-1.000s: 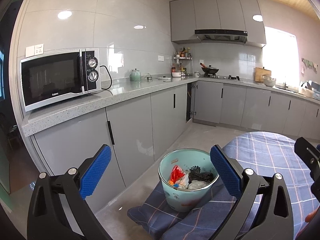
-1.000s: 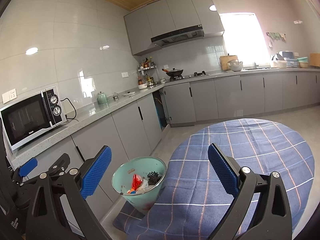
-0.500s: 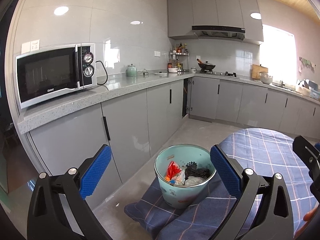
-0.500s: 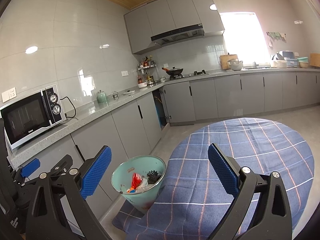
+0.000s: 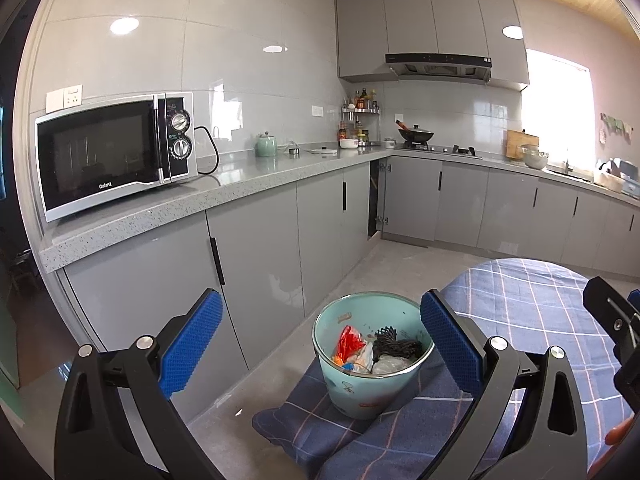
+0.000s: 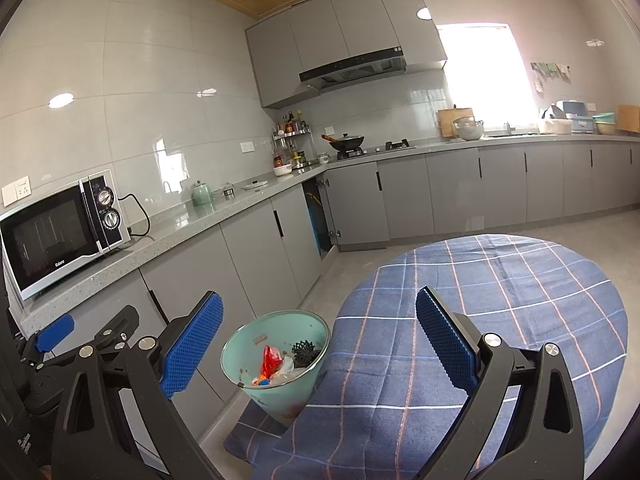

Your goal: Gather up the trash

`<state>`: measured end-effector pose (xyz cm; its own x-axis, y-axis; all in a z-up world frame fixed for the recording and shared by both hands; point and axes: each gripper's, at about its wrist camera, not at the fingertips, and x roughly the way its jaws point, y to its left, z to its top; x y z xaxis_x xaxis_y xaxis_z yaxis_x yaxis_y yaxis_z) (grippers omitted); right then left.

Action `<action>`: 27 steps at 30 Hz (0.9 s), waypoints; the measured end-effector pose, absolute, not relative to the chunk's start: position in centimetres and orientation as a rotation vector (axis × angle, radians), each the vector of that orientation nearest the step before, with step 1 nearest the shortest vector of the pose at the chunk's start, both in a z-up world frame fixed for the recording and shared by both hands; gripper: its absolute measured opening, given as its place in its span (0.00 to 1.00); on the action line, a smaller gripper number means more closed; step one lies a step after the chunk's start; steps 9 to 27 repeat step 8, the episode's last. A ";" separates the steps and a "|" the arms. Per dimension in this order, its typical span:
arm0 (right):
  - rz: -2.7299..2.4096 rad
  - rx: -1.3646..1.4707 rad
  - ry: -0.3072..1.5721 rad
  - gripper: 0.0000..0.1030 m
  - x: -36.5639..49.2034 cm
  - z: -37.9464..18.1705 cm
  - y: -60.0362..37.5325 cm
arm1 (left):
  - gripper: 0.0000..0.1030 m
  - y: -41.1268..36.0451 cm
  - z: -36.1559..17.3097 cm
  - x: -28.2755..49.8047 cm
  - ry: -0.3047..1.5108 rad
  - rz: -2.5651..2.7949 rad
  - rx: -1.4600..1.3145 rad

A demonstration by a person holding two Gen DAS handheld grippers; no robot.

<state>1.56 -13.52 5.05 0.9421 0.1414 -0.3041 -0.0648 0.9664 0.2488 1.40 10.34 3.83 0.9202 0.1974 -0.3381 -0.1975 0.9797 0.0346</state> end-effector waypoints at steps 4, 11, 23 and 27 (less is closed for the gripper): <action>0.102 0.239 0.330 0.93 1.6 5.0 -13.7 | 0.95 10.3 3.8 1.4 0.343 0.203 0.001; 0.097 0.240 0.334 0.93 1.8 5.0 -13.9 | 0.95 10.2 3.4 1.8 0.357 0.210 0.011; 0.097 0.240 0.334 0.93 1.8 5.0 -13.9 | 0.95 10.2 3.4 1.8 0.357 0.210 0.011; 0.097 0.240 0.334 0.93 1.8 5.0 -13.9 | 0.95 10.2 3.4 1.8 0.357 0.210 0.011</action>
